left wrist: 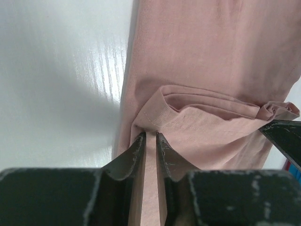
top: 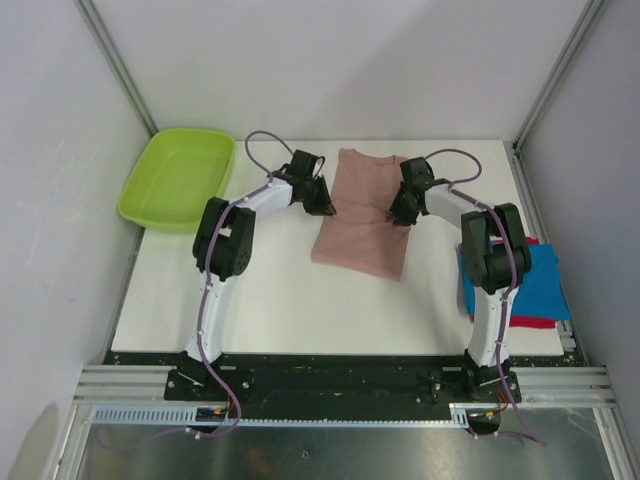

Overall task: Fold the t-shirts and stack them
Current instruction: Fold the folded rectangular tshirt in 1/3 of the way

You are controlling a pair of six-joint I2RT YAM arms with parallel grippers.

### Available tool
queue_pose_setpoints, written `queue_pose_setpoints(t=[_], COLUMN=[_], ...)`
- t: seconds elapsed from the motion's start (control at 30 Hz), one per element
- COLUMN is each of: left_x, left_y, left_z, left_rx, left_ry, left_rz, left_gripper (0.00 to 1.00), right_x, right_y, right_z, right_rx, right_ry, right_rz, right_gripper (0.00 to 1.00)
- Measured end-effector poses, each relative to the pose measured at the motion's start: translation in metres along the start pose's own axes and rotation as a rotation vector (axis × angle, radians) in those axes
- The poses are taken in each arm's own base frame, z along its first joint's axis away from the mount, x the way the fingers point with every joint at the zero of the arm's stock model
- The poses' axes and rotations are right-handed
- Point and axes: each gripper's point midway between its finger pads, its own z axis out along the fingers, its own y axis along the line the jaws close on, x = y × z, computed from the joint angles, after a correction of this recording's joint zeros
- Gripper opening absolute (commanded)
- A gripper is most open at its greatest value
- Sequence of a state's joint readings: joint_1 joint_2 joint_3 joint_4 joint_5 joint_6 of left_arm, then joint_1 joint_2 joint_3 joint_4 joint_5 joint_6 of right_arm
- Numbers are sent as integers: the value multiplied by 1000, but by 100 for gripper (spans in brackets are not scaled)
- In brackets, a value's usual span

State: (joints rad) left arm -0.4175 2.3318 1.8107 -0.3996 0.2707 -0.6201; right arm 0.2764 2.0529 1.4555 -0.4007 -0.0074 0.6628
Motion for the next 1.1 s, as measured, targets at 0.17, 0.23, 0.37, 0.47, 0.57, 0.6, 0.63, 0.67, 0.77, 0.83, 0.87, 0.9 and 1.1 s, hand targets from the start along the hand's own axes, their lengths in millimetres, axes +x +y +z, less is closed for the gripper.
queue_pose_setpoints(t=[0.17, 0.23, 0.37, 0.47, 0.57, 0.6, 0.63, 0.67, 0.77, 0.83, 0.87, 0.9, 1.1], left_x=[-2, -3, -3, -4, -6, -6, -5, -4, 7, 17, 22, 26, 69], left_y=[2, 3, 4, 4, 5, 8, 10, 13, 20, 22, 22, 22, 29], left_z=[0, 0, 0, -1, -5, -8, -13, -20, -50, -73, -84, -90, -118], left_rx=[-6, -5, -3, -3, -5, -11, -21, -32, -59, -67, -66, -65, -66], left_ry=[-8, -11, -14, -16, -22, -24, -27, -31, -36, -43, -46, -46, -15], left_rz=[0, -1, -2, -2, 4, 5, 6, 2, -9, -12, -11, -11, -2], left_gripper=[19, 19, 19, 23, 27, 29, 29, 29, 29, 29, 28, 28, 28], right_x=[-8, -13, -20, -21, -21, -21, -21, -21, -10, 11, 20, 35, 119], right_y=[-12, -17, -25, -25, -25, -23, -21, -17, -8, -6, -9, -13, -65], right_z=[-1, -1, -2, -3, -10, -15, -21, -27, -53, -70, -75, -78, -76], right_rx=[6, 1, -6, -10, -7, -7, -9, -14, -39, -56, -57, -57, 32], right_ry=[5, 9, 13, 14, 14, 12, 8, 2, -16, -10, -2, 16, 169], right_rz=[30, 47, 71, 70, 62, 57, 50, 42, 8, -19, -25, -32, -11], right_gripper=[30, 31, 31, 31, 31, 31, 31, 31, 31, 31, 31, 31, 31])
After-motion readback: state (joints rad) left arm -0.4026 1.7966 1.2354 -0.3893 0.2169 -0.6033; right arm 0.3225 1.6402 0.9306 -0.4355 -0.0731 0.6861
